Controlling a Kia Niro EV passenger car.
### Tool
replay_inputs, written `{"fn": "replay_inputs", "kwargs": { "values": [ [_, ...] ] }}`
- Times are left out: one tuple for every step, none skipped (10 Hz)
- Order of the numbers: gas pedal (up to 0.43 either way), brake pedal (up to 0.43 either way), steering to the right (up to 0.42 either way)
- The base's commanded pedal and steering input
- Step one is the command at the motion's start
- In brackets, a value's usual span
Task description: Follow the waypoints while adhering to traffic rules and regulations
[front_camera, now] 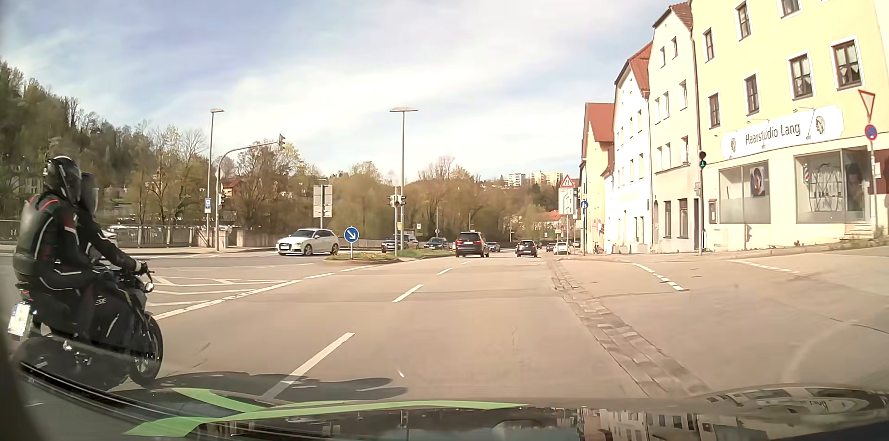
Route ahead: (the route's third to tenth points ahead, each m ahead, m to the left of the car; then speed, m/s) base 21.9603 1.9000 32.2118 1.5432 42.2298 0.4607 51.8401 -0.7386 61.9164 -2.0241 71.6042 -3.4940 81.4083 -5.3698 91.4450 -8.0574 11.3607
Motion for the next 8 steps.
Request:
{"fn": "replay_inputs", "kwargs": {
  "values": [
    [0.067, 0.000, 0.008],
    [0.067, 0.000, 0.012],
    [0.067, 0.000, 0.021],
    [0.067, 0.000, 0.027],
    [0.067, 0.000, 0.028],
    [0.067, 0.000, 0.027],
    [0.067, 0.000, 0.025],
    [0.067, 0.000, 0.024]
  ]
}}
